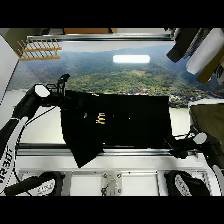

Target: Fold the clothes and pants, and hang the long-sleeved shirts on hangers.

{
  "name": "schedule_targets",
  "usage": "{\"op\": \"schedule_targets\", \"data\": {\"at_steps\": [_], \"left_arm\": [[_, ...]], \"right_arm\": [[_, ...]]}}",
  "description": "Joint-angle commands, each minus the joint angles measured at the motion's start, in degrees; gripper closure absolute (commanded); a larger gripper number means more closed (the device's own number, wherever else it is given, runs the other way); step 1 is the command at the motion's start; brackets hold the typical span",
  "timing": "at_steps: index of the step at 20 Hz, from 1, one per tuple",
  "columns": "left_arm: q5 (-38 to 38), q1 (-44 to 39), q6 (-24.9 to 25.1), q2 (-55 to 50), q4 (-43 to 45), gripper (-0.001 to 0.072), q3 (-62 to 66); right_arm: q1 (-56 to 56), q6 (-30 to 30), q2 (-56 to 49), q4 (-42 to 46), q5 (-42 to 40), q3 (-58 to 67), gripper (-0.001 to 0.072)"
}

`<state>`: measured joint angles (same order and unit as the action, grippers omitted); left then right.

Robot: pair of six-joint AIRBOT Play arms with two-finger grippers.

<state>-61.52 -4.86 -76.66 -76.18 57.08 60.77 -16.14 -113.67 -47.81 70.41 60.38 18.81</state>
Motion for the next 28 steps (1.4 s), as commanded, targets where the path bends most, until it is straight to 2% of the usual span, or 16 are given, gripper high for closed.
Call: {"op": "schedule_targets", "data": {"at_steps": [1,6,7,8,9,10,11,14,17,18,19,23,28], "left_arm": [[0.17,-0.04,0.13,-0.04,-0.09,0.0274,0.07],[0.17,-0.04,0.04,-0.04,-0.09,0.0274,0.07],[0.17,-0.04,-0.28,-0.04,-0.07,0.0274,0.07],[0.17,-0.04,-0.28,-0.04,-0.07,0.0274,0.07],[0.17,-0.02,-0.31,-0.04,-0.04,0.0274,0.07],[0.13,0.09,-0.42,0.13,0.44,0.0275,0.07],[-0.07,0.61,-0.96,0.59,1.03,0.0285,0.07],[-3.52,3.69,-7.04,4.09,10.01,0.0283,-0.26],[-7.52,7.32,-12.44,10.32,18.84,0.0277,-8.35],[-7.45,9.03,-12.74,12.66,19.54,0.0196,-12.74],[-6.88,10.75,-12.76,14.62,19.3,0.0073,-16.76],[-5.99,14.47,-13.42,18.51,19.19,0.0065,-28.83],[-1.22,10.05,-13.38,18.38,14.73,0.0065,-34.97]], "right_arm": [[1.88,-1.88,-1.64,0.33,-3.89,-0.13,0.0125],[1.88,-1.9,-1.62,1.4,-6.38,-0.13,0.013],[1.88,-1.88,-1.62,1.79,-6.43,-0.13,0.0216],[1.88,-1.81,-1.62,2.03,-6.4,-0.13,0.038],[1.88,-1.84,-1.6,2.01,-6.43,-0.11,0.047],[1.88,-1.84,-1.57,1.99,-6.38,-0.11,0.061],[1.88,-1.86,-1.57,1.97,-6.36,-0.09,0.07],[1.95,-1.64,-1.55,1.77,-5.9,-0.07,0.0701],[1.97,-1.62,-1.55,1.75,-5.73,-0.07,0.07],[1.97,-1.6,-1.57,1.79,-5.73,-0.07,0.07],[1.95,-0.9,-1.57,1.77,-5.75,-0.07,0.07],[1.95,0.55,-1.6,1.79,-5.86,-0.07,0.07],[1.95,0.52,-1.6,1.77,-6.16,-0.07,0.07]]}}
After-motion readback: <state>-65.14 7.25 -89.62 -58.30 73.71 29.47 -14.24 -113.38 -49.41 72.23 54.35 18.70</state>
